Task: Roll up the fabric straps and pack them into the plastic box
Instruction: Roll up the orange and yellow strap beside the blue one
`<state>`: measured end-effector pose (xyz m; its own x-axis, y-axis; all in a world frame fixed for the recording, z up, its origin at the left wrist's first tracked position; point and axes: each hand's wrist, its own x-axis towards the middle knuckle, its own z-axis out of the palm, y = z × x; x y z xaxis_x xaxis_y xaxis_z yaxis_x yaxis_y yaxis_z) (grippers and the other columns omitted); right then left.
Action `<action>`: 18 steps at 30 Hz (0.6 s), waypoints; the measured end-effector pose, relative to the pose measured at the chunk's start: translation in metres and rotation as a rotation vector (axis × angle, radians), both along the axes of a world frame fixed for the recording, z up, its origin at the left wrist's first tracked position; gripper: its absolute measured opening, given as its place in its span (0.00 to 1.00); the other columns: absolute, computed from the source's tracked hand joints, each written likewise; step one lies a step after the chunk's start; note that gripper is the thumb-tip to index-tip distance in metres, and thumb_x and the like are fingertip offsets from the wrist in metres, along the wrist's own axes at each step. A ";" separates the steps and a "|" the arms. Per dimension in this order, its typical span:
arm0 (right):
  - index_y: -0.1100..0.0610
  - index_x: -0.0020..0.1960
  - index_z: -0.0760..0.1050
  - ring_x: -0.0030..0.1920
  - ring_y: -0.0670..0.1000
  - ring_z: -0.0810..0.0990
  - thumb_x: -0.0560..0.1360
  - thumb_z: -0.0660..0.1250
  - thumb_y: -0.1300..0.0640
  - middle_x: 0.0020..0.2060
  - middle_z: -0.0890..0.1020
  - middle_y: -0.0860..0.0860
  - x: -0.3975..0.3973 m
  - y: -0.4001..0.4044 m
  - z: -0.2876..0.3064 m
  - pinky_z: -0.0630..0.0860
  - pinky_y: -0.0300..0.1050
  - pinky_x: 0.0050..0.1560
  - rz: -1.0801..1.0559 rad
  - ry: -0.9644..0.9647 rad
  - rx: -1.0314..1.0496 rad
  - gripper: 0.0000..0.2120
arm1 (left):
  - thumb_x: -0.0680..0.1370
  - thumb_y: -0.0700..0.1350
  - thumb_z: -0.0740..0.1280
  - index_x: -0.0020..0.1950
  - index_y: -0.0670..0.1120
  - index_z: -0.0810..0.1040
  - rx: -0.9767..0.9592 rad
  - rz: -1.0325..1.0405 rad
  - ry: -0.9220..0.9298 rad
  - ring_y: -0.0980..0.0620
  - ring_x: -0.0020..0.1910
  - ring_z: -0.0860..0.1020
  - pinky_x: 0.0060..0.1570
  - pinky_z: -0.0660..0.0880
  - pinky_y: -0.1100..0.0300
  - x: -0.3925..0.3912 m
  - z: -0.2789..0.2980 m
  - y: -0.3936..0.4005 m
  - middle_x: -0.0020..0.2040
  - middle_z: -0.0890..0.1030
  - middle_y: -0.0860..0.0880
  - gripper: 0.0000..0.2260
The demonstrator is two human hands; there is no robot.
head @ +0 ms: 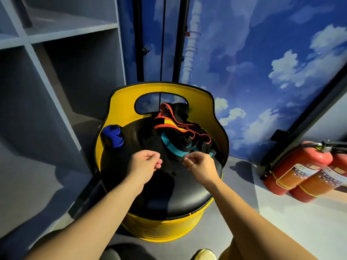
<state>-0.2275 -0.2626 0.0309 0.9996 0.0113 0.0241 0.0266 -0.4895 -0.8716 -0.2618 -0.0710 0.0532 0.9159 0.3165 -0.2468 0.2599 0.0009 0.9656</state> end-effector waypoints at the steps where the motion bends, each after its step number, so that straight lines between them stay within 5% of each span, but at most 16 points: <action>1: 0.52 0.44 0.82 0.35 0.41 0.83 0.77 0.71 0.60 0.34 0.86 0.47 -0.002 -0.003 -0.002 0.81 0.44 0.45 -0.005 0.015 0.007 0.05 | 0.80 0.39 0.68 0.45 0.44 0.83 -0.008 0.006 0.008 0.52 0.36 0.80 0.42 0.78 0.59 -0.001 -0.002 -0.002 0.39 0.85 0.45 0.06; 6: 0.54 0.47 0.83 0.34 0.40 0.82 0.77 0.70 0.58 0.34 0.85 0.46 0.005 -0.012 -0.004 0.78 0.36 0.41 -0.009 0.027 0.019 0.03 | 0.80 0.39 0.68 0.49 0.45 0.84 -0.040 0.020 0.047 0.52 0.38 0.81 0.44 0.79 0.57 0.010 -0.013 -0.009 0.40 0.86 0.47 0.04; 18: 0.51 0.51 0.84 0.44 0.42 0.83 0.75 0.72 0.55 0.41 0.86 0.45 0.120 -0.004 0.005 0.79 0.39 0.48 0.006 -0.066 -0.164 0.05 | 0.81 0.38 0.65 0.57 0.43 0.81 -0.230 0.019 0.058 0.49 0.49 0.84 0.47 0.80 0.58 0.132 -0.012 -0.023 0.50 0.85 0.45 0.07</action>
